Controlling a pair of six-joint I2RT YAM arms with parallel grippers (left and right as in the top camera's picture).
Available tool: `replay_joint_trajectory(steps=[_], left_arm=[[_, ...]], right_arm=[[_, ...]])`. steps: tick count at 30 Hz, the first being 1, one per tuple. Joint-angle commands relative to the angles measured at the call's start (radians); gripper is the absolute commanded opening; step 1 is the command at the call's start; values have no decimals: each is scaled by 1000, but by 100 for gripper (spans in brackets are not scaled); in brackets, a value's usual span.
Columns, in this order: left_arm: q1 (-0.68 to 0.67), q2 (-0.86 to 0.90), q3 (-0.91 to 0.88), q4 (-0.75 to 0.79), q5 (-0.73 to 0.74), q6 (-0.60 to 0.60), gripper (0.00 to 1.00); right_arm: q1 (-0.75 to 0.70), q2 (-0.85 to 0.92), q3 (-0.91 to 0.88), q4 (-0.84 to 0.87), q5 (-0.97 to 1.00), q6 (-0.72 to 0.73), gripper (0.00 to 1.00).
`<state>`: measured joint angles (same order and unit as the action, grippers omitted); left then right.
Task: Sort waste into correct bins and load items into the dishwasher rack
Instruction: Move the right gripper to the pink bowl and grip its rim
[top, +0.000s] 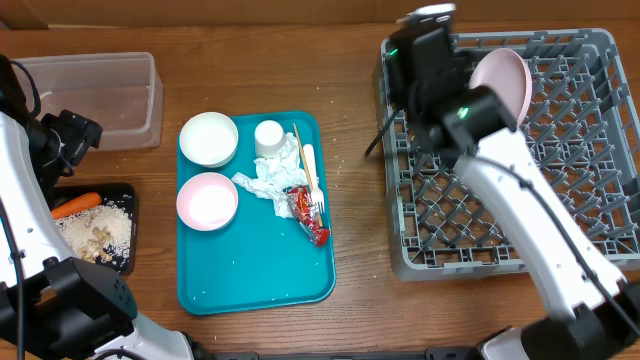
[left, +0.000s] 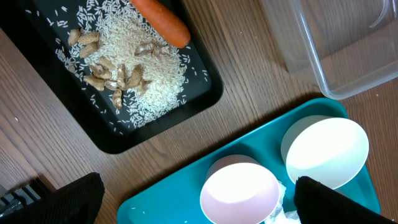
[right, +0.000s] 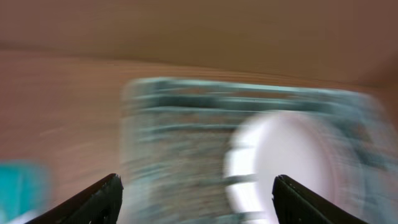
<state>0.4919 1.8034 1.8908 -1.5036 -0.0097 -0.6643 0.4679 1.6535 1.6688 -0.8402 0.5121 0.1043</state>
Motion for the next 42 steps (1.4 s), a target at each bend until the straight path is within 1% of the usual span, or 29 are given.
replay_joint_trajectory(steps=[1,3,4,8,11,13,17,20,21,26,30,34,35,37,42], left_arm=[[5,9,-5,-2,7,-13,100],[5,9,-5,-2,7,-13,100],[5,9,-5,-2,7,-13,100],[5,9,-5,-2,7,-13,100],[5,9,-5,-2,7,-13,100],[5,9,-5,-2,7,-13,100],[5,9,-5,-2,7,-13,100],[5,9,-5,-2,7,-13,100],[5,9,-5,-2,7,-13,100],[5,9,-5,-2,7,-13,100],[5,9,-5,-2,7,-13,100],[5,9,-5,-2,7,-13,100],[5,9,-5,-2,7,-13,100],[5,9,-5,-2,7,-13,100],[5,9,-5,-2,7,-13,100]], right_arm=[[102,-17,21,-42,-570,3,86],[143,1,2,-39,-748,3,98],[161,11,-8,-35,-787,4,100],[217,69,-25,-46,-795,3,100],[224,105,-25,-60,-795,8,100],[224,126,-25,-64,-799,69,100],[224,137,-25,-69,-916,79,100],[225,137,-25,-35,-1007,84,100],[227,139,-25,-23,-1004,103,100],[254,179,-25,47,-887,359,100],[302,236,-25,89,-887,373,100],[372,316,-25,157,-887,432,100],[393,342,-25,175,-869,468,100],[411,368,-25,184,-830,531,97],[433,417,-25,212,-826,578,90]])
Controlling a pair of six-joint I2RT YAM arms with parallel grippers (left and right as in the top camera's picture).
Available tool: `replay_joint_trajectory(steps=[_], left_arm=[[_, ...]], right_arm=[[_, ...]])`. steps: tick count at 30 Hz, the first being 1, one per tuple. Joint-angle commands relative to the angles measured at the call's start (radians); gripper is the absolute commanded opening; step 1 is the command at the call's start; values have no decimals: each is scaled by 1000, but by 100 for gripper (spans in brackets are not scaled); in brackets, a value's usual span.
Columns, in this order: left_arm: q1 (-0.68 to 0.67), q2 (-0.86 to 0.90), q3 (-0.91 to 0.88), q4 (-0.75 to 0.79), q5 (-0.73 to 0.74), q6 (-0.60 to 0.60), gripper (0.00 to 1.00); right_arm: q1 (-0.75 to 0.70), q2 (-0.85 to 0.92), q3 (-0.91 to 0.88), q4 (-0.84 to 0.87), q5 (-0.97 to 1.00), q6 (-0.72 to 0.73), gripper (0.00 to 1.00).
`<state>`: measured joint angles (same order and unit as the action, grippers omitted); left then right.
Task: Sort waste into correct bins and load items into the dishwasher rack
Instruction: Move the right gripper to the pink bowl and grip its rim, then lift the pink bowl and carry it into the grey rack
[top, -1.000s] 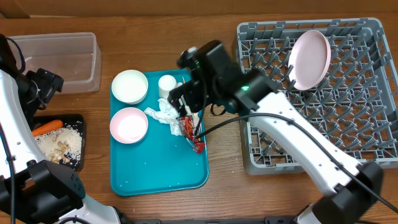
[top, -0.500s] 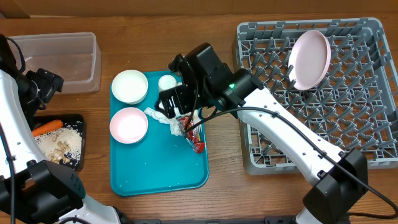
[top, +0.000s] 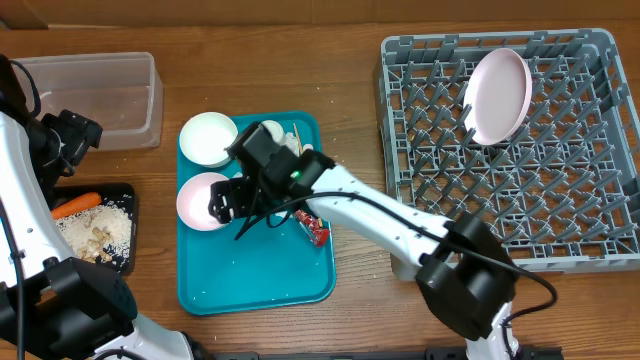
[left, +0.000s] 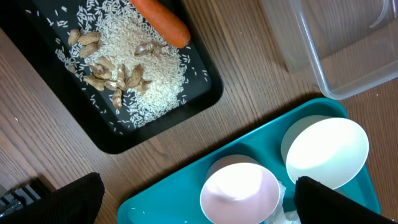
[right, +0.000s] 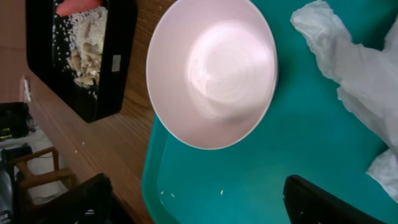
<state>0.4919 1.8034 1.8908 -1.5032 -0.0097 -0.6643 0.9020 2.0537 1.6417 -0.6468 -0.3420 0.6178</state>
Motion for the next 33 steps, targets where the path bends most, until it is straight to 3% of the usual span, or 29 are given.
replay_joint_trajectory(steps=[1,6,15,22,33], left_arm=[[5,9,-5,-2,7,-13,100],[5,9,-5,-2,7,-13,100],[5,9,-5,-2,7,-13,100],[5,9,-5,-2,7,-13,100],[5,9,-5,-2,7,-13,100]], right_arm=[[3,21,2,19,29,65,89],[15,59,2,19,66,132,77],[15,116,2,66,72,146,74],[15,116,2,67,121,145,53],[15,167,2,67,67,142,53]])
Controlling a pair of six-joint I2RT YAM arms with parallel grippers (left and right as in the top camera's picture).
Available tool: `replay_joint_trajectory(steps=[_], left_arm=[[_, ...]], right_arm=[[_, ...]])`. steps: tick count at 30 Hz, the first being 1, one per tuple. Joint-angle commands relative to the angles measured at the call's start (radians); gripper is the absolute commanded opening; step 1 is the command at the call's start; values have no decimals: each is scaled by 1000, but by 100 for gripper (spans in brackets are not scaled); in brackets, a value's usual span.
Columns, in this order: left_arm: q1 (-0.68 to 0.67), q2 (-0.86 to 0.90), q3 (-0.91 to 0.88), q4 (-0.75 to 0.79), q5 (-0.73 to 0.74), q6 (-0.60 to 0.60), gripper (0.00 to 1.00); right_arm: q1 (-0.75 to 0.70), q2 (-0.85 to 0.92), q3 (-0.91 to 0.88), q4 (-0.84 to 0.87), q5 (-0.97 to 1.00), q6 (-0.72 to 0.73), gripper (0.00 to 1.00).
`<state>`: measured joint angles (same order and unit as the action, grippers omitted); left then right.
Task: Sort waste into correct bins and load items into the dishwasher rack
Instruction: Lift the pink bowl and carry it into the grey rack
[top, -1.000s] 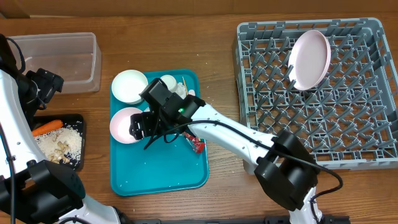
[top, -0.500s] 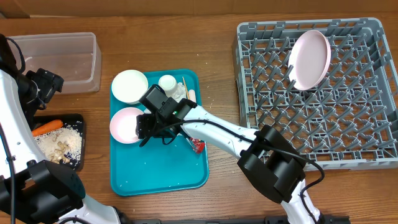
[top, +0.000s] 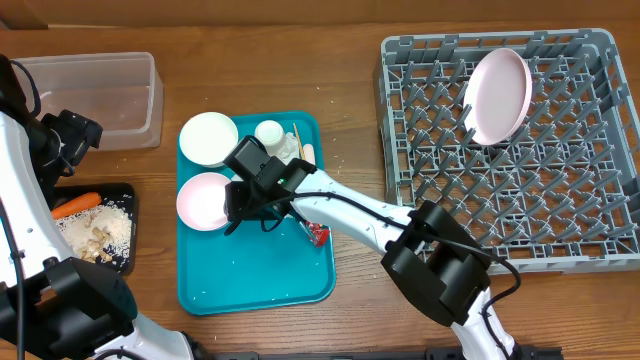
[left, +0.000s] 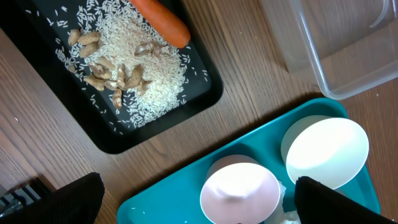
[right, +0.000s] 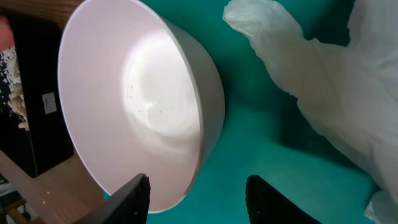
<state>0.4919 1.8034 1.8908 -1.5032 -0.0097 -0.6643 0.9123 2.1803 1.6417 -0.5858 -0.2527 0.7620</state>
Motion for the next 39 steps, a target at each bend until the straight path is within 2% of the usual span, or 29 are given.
replay_joint_trajectory(steps=[1,5,9,12,13,17,25,30,32,36,39], left_arm=[[5,9,-5,-2,7,-13,100],[5,9,-5,-2,7,-13,100],[5,9,-5,-2,7,-13,100],[5,9,-5,-2,7,-13,100],[5,9,-5,-2,7,-13,100],[5,9,-5,-2,7,-13,100],[5,9,-5,-2,7,-13,100],[5,9,-5,-2,7,-13,100],[5,9,-5,-2,7,-13,100],[5,9,-5,-2,7,-13,100],[5,9,-5,-2,7,-13,100]], right_arm=[[5,48,2,5,-37,-4,52],[5,51,3,3,-32,-11,50],[5,51,10,0,-32,-32,40],[2,50,39,-56,-16,-49,27],[1,49,53,-77,-7,-64,20],[1,47,114,-181,67,-82,7],[0,18,291,-420,206,-166,4],[-32,-59,450,-654,462,-168,4],[-70,-113,500,-762,611,-168,4],[-150,-206,507,-877,776,-166,4],[-287,-296,507,-1014,867,-156,4]])
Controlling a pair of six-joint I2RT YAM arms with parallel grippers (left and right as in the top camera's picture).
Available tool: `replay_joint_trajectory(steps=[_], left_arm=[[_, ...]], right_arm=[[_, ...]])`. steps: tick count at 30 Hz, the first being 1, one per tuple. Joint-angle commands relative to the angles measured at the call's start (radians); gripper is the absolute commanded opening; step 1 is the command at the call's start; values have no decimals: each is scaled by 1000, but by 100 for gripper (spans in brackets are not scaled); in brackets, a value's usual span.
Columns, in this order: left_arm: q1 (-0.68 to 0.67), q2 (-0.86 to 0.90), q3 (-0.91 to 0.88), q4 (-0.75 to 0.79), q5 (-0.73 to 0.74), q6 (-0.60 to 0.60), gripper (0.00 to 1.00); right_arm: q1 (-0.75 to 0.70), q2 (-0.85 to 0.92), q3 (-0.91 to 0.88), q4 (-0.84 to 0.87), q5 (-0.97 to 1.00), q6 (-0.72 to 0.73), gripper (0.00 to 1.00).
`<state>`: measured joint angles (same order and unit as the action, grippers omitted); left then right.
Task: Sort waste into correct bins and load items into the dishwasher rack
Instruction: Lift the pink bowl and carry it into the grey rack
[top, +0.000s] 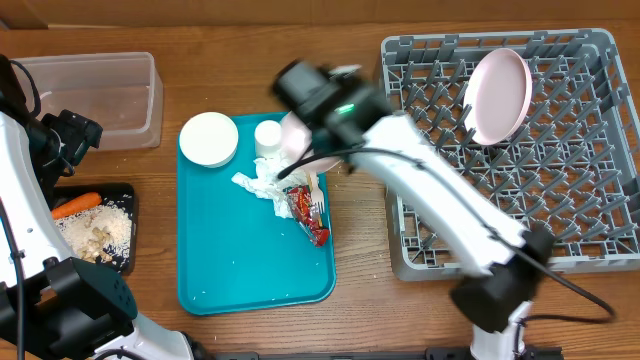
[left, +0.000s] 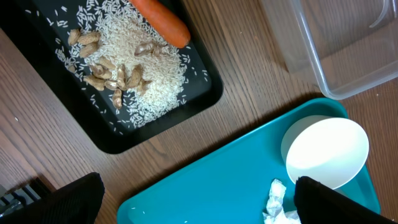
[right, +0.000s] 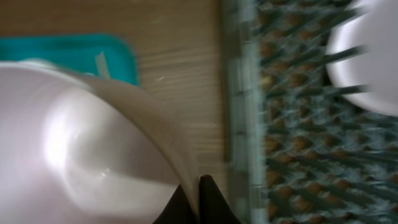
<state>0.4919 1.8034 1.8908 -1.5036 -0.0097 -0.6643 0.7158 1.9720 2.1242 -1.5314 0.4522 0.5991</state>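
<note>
My right gripper (right: 194, 190) is shut on the rim of a pink bowl (right: 87, 143), held in the air over the teal tray's far right corner and tilted (top: 298, 140). The grey dishwasher rack (top: 500, 200) lies to its right with a pink plate (top: 498, 95) standing in it. On the teal tray (top: 250, 270) remain a white bowl (top: 208, 138), a white cup (top: 267, 132), crumpled tissue (top: 262, 183), a red wrapper (top: 308, 215) and a fork. My left gripper (left: 199, 208) is open, high above the tray's left side.
A clear plastic bin (top: 100, 95) stands at the back left. A black tray (top: 125, 200) holding rice, peanuts and a carrot (left: 160, 22) sits at the left edge. Bare wood lies between tray and rack.
The right gripper has shut on the pink bowl's rim and now holds it up and to the right, near the rack. The bowl's place on the tray is bare. The left arm has not moved.
The right gripper was at the rack beside the pink plate. Then it was open over the pink bowl on the tray, then low with its fingers astride the bowl's rim. Now it holds the bowl aloft between tray and rack.
</note>
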Motion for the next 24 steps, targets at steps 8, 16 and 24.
replay_joint_trajectory(steps=[8,16,24], left_arm=[[5,9,-5,-2,7,-13,100],[5,9,-5,-2,7,-13,100],[5,9,-5,-2,7,-13,100]], right_arm=[[-347,-126,-12,-163,235,67,4],[-587,-126,-201,-163,326,225,4],[-627,-126,-358,-163,352,396,4]])
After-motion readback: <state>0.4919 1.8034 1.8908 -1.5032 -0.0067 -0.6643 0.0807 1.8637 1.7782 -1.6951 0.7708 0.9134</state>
